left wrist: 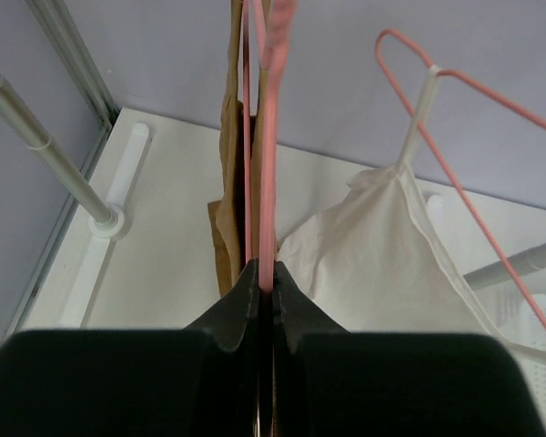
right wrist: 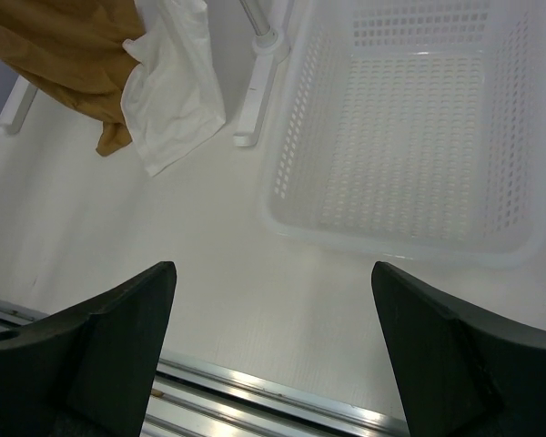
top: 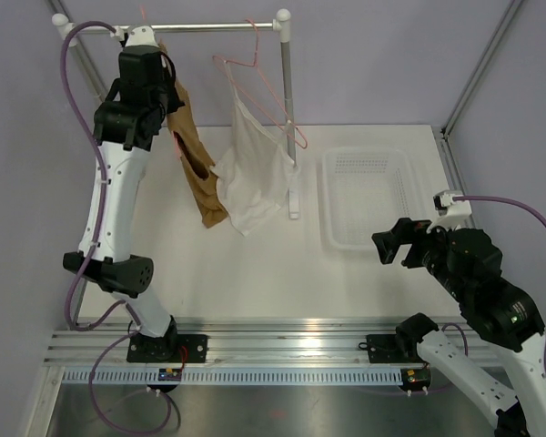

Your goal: Remove the tank top from the hanger

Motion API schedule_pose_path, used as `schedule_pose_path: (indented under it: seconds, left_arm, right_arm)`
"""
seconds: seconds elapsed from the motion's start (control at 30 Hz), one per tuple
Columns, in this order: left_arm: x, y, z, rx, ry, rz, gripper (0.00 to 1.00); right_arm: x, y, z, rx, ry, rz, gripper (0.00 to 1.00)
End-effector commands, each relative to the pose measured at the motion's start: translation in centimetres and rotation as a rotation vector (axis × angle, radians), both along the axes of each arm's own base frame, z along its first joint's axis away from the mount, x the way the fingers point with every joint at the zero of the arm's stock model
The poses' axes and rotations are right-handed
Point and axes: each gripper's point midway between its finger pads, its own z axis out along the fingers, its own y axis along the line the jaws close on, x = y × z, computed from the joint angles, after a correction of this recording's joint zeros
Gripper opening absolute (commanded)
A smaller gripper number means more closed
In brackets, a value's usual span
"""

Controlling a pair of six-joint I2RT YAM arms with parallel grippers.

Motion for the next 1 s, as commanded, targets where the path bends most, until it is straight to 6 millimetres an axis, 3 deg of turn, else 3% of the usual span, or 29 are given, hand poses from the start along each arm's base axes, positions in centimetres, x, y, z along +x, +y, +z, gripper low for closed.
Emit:
schedule_pose_path:
  seconds: [0.0,0.07,0.1,0.13,0.2,0.23,0.27,0.33,0.37,0.4,0.47,0.53,0.57,0.6,0.67,0.7,0.73,0.8,0.83,0.87,0.9,0.93,0.97]
  left_arm:
    - [-3.9,-0.2,6.3,-0.057,-0.166,-0.054,0.0]
    - [-5.9,-0.5,6.1,-0.095,-0.14,-0.076,0.0]
    - [-6.6,-0.4,4.4,-0.096,-0.077,-0.073,0.0]
    - [-8.2,-0.3,4.7,-0.112,-0.078,-0.078,0.0]
    - [-9.5,-0.6,3.3,-0.131,-0.037,-0.098,0.0]
    - [-9.9,-0.8,1.2,-0.131,0.009,-0.111,0.0]
    - [-11.7,-0.4,2.1,-0.14,-0.028,-0.113,0.0]
    - [-13.3,0.0,1.1,-0.137,-0.016,-0.111,0.0]
    - [-15.2,0.3,2.0,-0.141,-0.048,-0.123,0.0]
    - [-16.2,0.2,1.6,-0.141,-0.038,-0.14,0.0]
    - [-17.9,-0.8,0.2,-0.151,-0.007,-0.219,0.0]
    - [-21.0,-2.3,0.2,-0.186,-0.032,-0.342,0.0]
    - [-21.6,-3.2,-2.5,-0.195,0.027,-0.399,0.0]
    - [-23.6,-3.8,-2.0,-0.21,-0.017,-0.459,0.0]
    - [-25.5,-5.7,-3.6,-0.248,0.013,-0.593,0.0]
    - [-26.3,-6.2,-5.5,-0.263,0.057,-0.627,0.0]
    - [-28.1,-6.9,-5.5,-0.284,0.043,-0.7,0.0]
    - [-29.7,-7.5,-6.3,-0.302,0.041,-0.756,0.0]
    - [-31.0,-7.8,-6.8,-0.314,0.03,-0.799,0.0]
    - [-31.5,-8.0,-7.1,-0.326,0.031,-0.812,0.0]
    - [-32.3,-8.2,-7.5,-0.342,0.031,-0.833,0.0]
    - [-32.7,-8.3,-7.8,-0.348,0.042,-0.844,0.0]
    - [-33.0,-8.4,-8.1,-0.359,0.053,-0.851,0.0]
  right_arm:
    - [0.9,1.1,1.4,0.012,-0.053,0.044,0.96]
    - [0.9,1.5,1.8,0.024,-0.064,0.059,0.96]
    - [1.1,1.7,2.1,0.028,-0.072,0.063,0.97]
    - [1.2,1.9,2.2,0.033,-0.075,0.072,0.96]
    - [1.3,2.9,3.3,0.058,-0.101,0.114,0.96]
    - [1.6,3.4,3.4,0.064,-0.101,0.133,0.97]
    - [1.7,4.2,4.1,0.081,-0.123,0.168,0.97]
    - [2.0,5.6,4.3,0.095,-0.118,0.226,0.96]
    - [1.9,6.7,4.9,0.115,-0.133,0.284,0.96]
    - [2.1,7.6,4.8,0.125,-0.125,0.322,0.96]
    - [1.7,9.9,5.8,0.188,-0.141,0.44,0.96]
    - [2.1,11.7,5.9,0.235,-0.124,0.502,0.93]
    - [2.0,12.8,6.8,0.291,-0.132,0.55,0.92]
    - [2.5,13.8,6.4,0.308,-0.105,0.579,0.91]
    - [2.3,15.5,7.5,0.378,-0.104,0.666,0.9]
    - [3.0,16.4,6.9,0.393,-0.075,0.685,0.89]
    - [2.9,17.1,7.1,0.408,-0.07,0.709,0.89]
    - [3.6,18.3,7.4,0.428,-0.083,0.712,0.88]
    - [3.8,19.4,6.7,0.425,-0.06,0.719,0.86]
    - [4.7,19.8,6.8,0.418,-0.08,0.671,0.85]
    - [4.1,21.4,6.5,0.405,-0.077,0.699,0.84]
    - [5.2,21.4,5.9,0.378,-0.087,0.658,0.84]
    - [4.9,22.6,6.1,0.344,-0.112,0.625,0.84]
